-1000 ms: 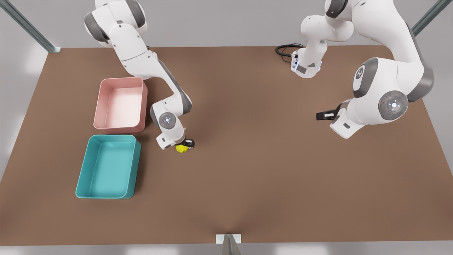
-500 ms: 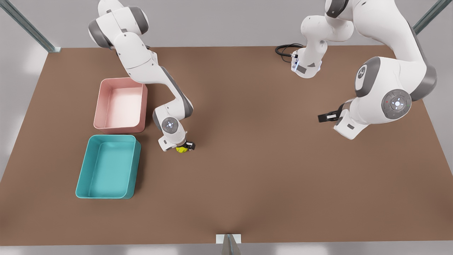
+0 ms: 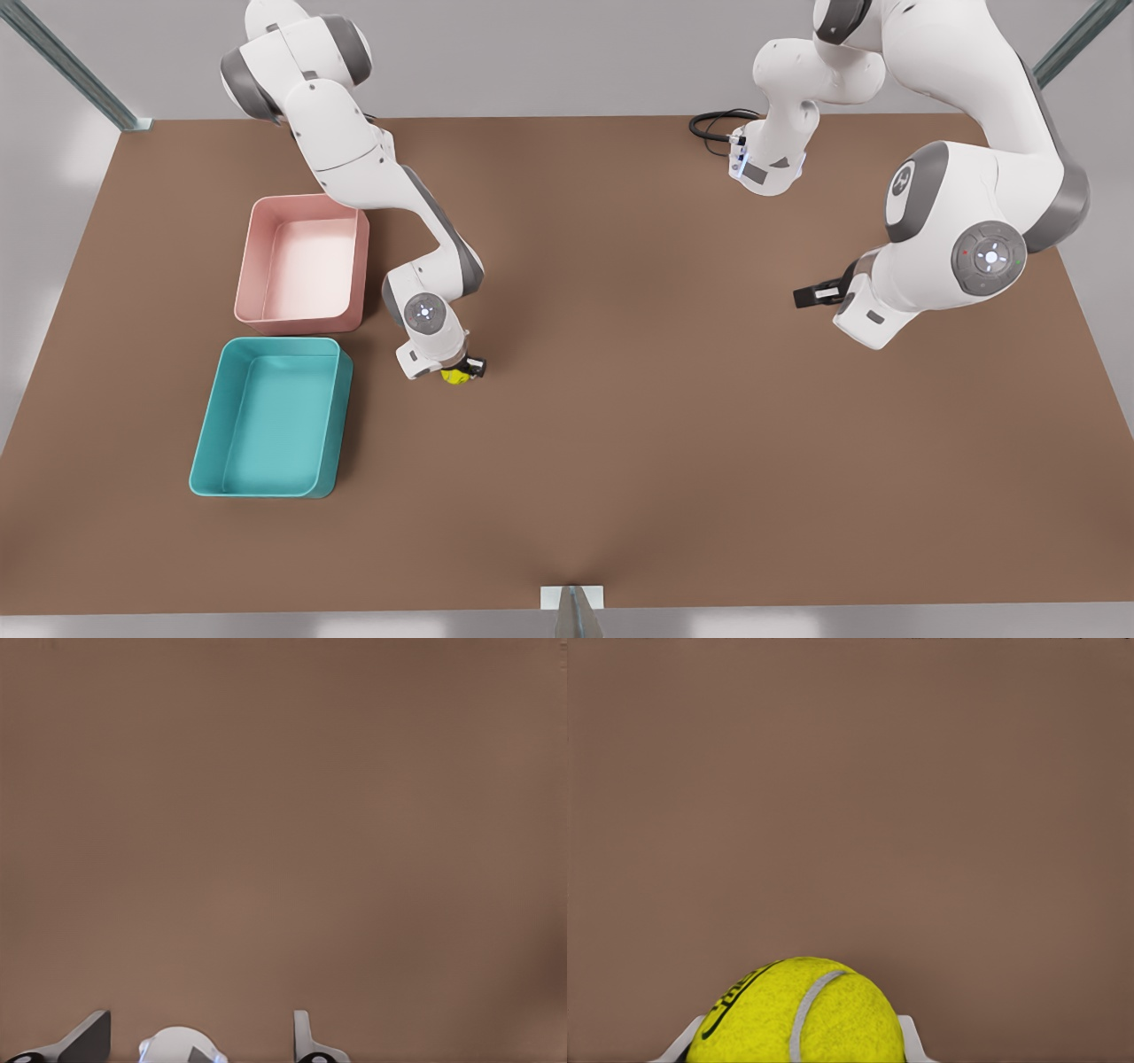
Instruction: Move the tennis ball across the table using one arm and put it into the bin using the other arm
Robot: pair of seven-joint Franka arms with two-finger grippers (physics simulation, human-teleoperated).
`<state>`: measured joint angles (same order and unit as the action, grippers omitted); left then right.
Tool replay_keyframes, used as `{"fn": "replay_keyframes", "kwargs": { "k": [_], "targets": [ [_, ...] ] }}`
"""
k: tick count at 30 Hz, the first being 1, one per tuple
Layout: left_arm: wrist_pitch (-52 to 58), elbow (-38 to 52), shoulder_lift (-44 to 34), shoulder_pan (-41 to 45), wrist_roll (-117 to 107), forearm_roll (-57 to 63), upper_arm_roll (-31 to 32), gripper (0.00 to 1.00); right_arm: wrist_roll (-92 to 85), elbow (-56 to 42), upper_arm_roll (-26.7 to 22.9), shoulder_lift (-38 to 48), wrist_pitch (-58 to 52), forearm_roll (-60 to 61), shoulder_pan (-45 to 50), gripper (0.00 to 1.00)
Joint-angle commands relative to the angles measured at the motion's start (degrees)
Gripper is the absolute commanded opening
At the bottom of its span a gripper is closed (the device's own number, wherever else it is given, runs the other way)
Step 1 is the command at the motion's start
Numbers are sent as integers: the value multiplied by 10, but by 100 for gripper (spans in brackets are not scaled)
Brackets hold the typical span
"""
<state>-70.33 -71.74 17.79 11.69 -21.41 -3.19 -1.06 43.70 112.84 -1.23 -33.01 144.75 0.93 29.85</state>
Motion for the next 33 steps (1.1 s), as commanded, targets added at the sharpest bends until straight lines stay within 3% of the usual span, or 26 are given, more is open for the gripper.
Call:
{"fn": "replay_keyframes", "kwargs": {
  "k": [1, 9, 16, 20, 21, 22, 28, 30, 33],
  "targets": [
    [-1, 0, 0, 0, -4, 0, 0, 100, 7, -1, 0, 1, -1, 0, 0, 73],
    [1, 0, 0, -1, -4, 1, 0, 100, -73, -21, -7, 48, -25, -1, -27, 73],
    [2, 0, 0, 0, -4, 1, 0, 100, -376, -47, -7, 151, -148, -2, -196, 73],
    [2, 0, 0, 1, -4, 2, 0, 100, -521, -94, -6, 88, -158, -1, -312, 73],
    [2, 0, 0, 1, -4, 2, 0, 100, -521, -108, -6, 67, -157, 5, -313, 93],
    [3, 0, 0, 1, -4, 2, 0, 100, -519, -121, -5, 45, -154, 7, -313, 100],
    [11, 0, 0, 1, -5, 3, 0, 100, -514, -134, -5, 34, -161, 14, -312, 100],
    [11, 0, 0, 1, -5, 3, 0, 100, -385, -187, 1, 92, -364, 14, -299, 100],
    [11, 0, 0, 1, -5, 3, 0, 100, -311, -195, 0, 210, -504, 16, -268, 100]
  ]
}}
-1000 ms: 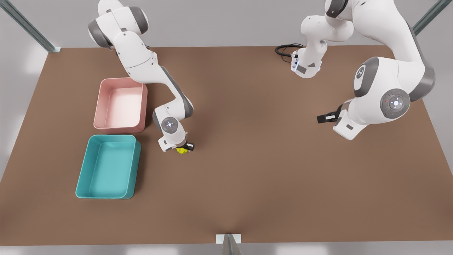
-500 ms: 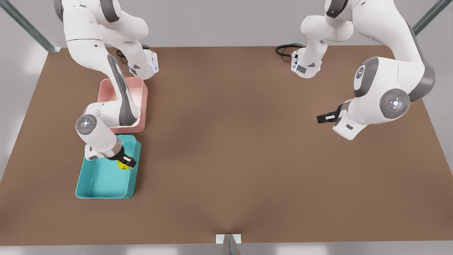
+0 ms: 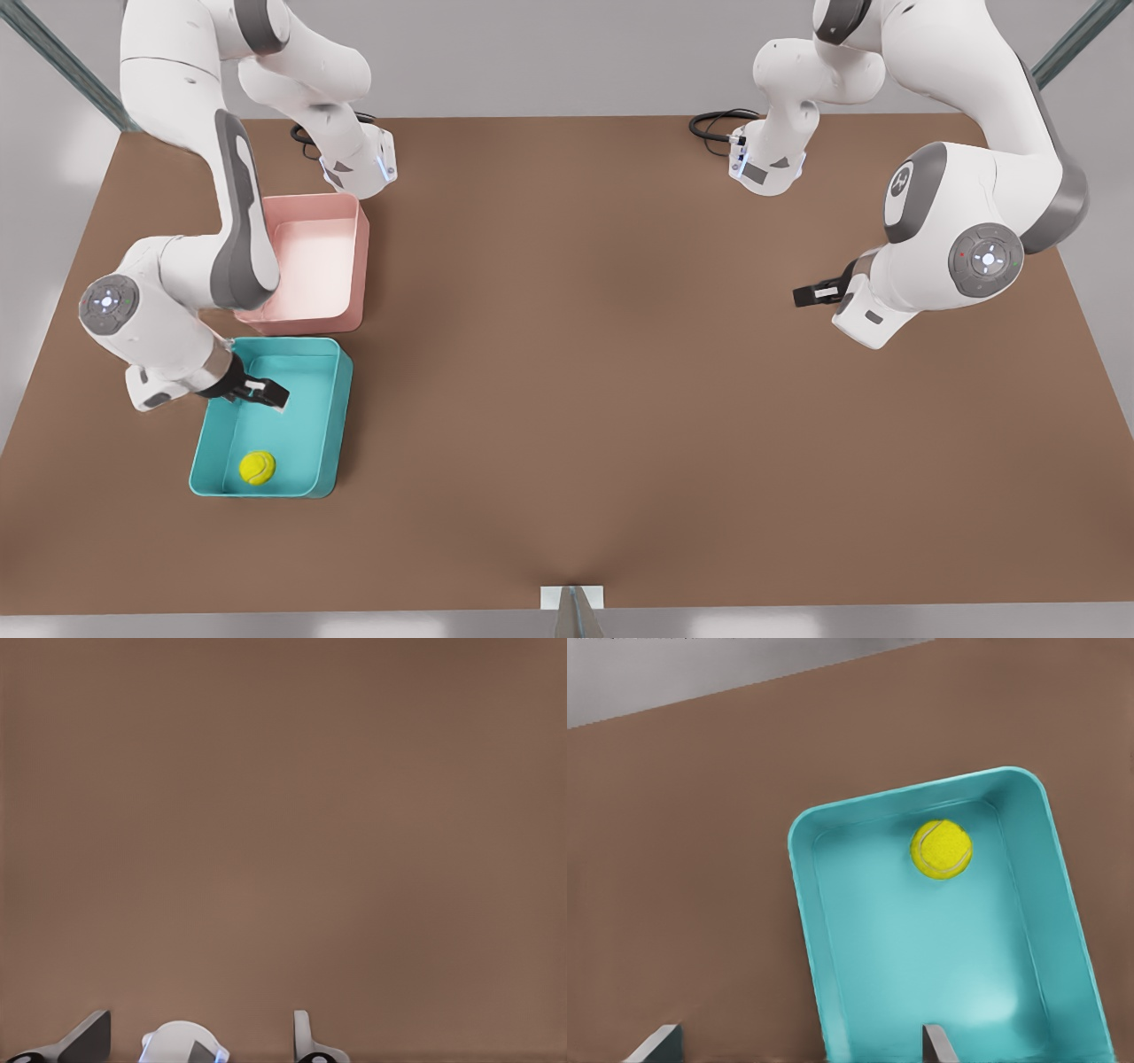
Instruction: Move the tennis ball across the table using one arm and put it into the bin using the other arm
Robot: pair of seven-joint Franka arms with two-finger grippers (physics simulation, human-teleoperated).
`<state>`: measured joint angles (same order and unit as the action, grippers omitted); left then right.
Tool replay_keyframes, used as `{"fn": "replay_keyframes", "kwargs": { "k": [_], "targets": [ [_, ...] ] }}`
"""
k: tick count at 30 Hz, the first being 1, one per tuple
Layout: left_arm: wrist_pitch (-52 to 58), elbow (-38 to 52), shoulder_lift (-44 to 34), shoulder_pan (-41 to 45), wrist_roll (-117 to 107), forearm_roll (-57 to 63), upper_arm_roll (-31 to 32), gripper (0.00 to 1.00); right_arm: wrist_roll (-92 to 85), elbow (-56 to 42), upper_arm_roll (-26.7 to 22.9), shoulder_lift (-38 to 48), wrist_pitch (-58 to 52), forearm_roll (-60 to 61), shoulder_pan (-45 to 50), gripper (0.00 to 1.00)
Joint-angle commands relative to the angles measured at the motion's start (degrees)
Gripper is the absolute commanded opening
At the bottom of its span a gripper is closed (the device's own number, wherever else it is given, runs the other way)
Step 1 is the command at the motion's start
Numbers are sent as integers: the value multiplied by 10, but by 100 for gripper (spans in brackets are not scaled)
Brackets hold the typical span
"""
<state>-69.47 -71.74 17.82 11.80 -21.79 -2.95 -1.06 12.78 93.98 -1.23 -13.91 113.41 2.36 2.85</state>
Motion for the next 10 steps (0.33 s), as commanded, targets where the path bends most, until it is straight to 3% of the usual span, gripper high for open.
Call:
{"fn": "replay_keyframes", "kwargs": {
  "k": [1, 4, 10],
  "targets": [
    [2, 0, -1, 1, -1, 1, 0, 100, -5, -4, 0, 51, -215, 2, 2, 100],
    [2, 0, -1, 2, -1, 1, 0, 100, -33, 27, -2, 118, -252, 4, -3, 100],
    [5, 0, -2, 2, -1, 0, 0, 100, -61, 24, -5, 120, -261, 4, -5, 100]
  ]
}}
